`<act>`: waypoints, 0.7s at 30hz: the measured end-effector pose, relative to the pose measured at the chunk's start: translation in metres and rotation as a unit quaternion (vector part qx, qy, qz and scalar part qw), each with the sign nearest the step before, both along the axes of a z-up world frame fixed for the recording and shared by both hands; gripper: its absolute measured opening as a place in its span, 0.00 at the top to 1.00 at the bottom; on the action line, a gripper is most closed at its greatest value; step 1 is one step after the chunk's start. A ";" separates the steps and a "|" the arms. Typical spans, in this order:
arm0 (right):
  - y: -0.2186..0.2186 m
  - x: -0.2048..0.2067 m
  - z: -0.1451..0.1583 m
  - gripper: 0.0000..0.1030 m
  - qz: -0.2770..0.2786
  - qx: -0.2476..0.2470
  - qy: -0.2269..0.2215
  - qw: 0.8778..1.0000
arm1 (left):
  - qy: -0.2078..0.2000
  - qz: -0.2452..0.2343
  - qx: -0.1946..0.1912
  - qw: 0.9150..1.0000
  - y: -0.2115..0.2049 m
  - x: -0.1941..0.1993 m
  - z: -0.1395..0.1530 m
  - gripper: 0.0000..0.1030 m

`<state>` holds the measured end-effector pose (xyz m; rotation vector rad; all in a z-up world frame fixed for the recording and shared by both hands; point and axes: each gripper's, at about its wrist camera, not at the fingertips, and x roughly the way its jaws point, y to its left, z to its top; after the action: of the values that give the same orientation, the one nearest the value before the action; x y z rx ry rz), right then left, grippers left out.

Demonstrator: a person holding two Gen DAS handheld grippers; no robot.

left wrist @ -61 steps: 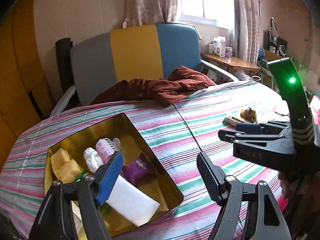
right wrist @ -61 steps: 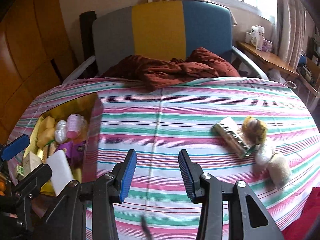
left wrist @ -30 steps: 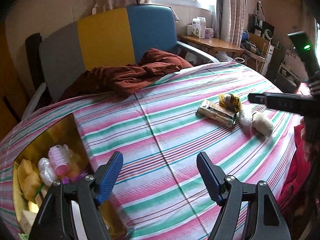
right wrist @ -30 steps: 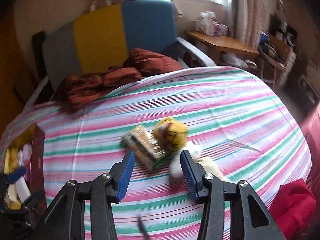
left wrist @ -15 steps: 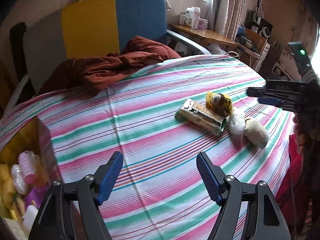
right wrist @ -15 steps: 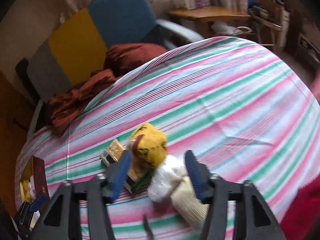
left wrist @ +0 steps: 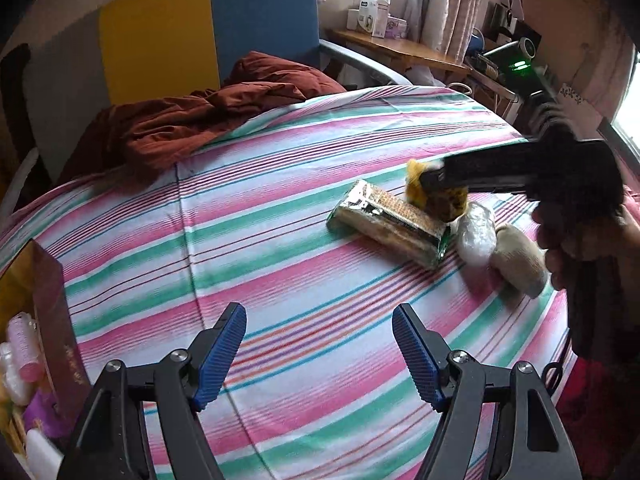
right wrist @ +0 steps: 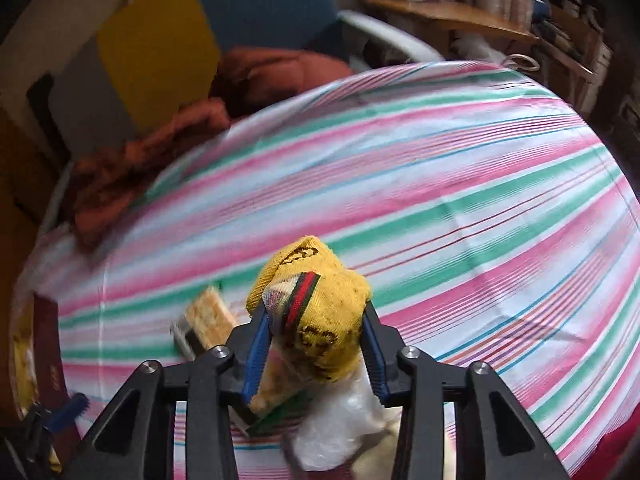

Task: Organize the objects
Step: 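Grasp the yellow knit glove with the right tool, then grasp the green-wrapped cracker packet with the left tool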

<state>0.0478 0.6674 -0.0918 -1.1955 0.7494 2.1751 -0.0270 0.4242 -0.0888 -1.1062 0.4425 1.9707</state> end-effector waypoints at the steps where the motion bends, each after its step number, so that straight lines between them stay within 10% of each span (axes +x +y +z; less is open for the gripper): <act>1: 0.003 0.005 0.002 0.61 -0.011 -0.003 0.010 1.000 | -0.004 0.000 0.000 1.000 0.004 -0.002 -0.001 0.27; 21: 0.018 0.031 0.032 0.60 -0.060 0.030 0.076 0.995 | -0.114 0.078 -0.025 0.990 0.123 -0.035 -0.032 0.28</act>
<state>0.0785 0.6857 -0.0597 -0.9394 0.7910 2.1896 -0.0621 0.5472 -0.1203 -1.4178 0.2913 1.9448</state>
